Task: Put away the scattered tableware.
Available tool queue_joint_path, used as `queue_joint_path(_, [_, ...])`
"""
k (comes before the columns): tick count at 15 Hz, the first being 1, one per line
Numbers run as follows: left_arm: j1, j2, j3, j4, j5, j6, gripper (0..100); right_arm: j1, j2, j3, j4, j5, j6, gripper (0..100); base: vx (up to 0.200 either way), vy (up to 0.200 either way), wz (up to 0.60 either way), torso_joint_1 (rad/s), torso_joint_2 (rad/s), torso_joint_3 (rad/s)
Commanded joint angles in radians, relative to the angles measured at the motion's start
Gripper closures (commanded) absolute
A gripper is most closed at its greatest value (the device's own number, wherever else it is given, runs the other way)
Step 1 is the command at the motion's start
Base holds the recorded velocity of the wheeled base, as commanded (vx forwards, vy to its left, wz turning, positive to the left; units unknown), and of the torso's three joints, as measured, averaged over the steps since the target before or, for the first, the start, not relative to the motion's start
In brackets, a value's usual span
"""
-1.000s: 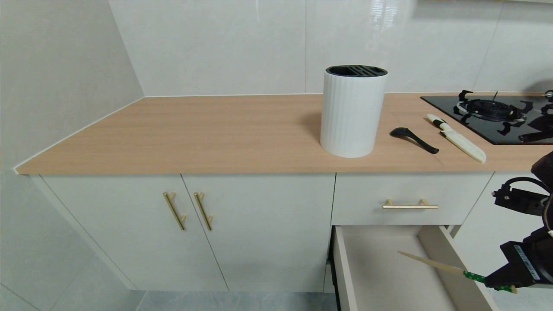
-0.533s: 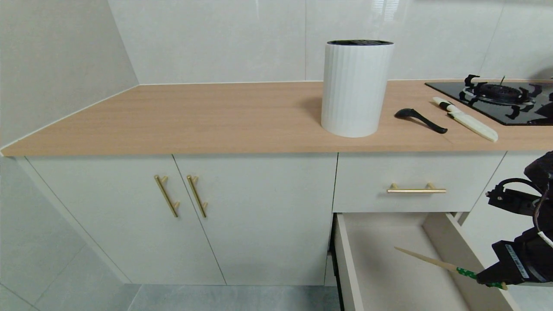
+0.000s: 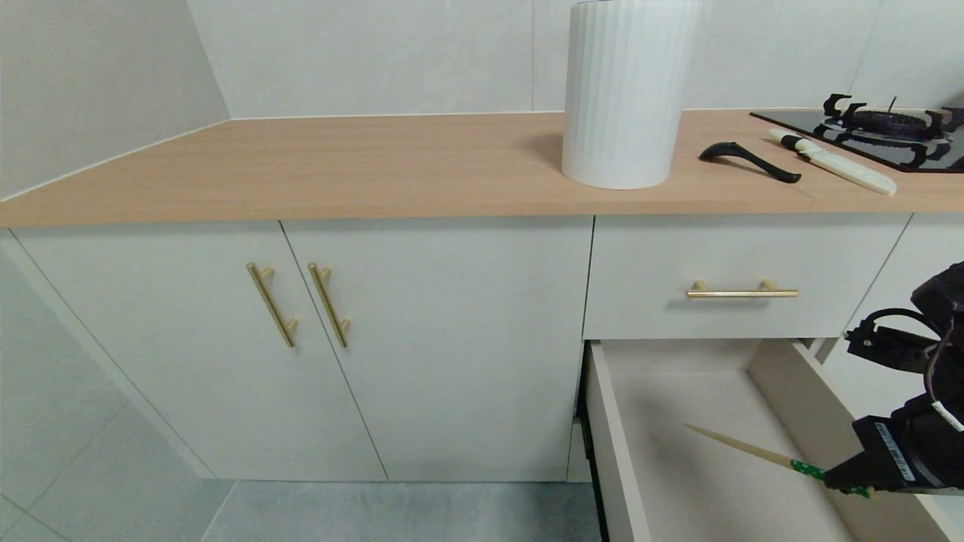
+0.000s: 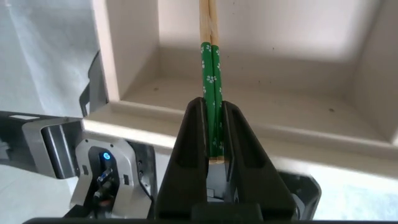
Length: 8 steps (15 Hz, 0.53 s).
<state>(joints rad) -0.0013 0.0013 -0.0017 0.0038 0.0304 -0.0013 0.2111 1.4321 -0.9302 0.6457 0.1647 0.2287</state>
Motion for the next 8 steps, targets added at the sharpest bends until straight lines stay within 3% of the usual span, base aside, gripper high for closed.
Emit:
queue_joint_path(1, [0.0, 0.0, 0.0, -0.001, 0.0, 0.0, 0, 0.005, 0.008, 0.007, -0.029, 0.001, 0.0, 100, 0.0, 0.0, 0.0, -0.027, 0.09, 0.051])
queue_joint_path(8, [0.0, 0.0, 0.0, -0.001, 0.0, 0.0, 0, 0.129, 0.271, 0.017, -0.252, -0.079, 0.027, 100, 0.0, 0.0, 0.0, -0.002, 0.01, 0.005])
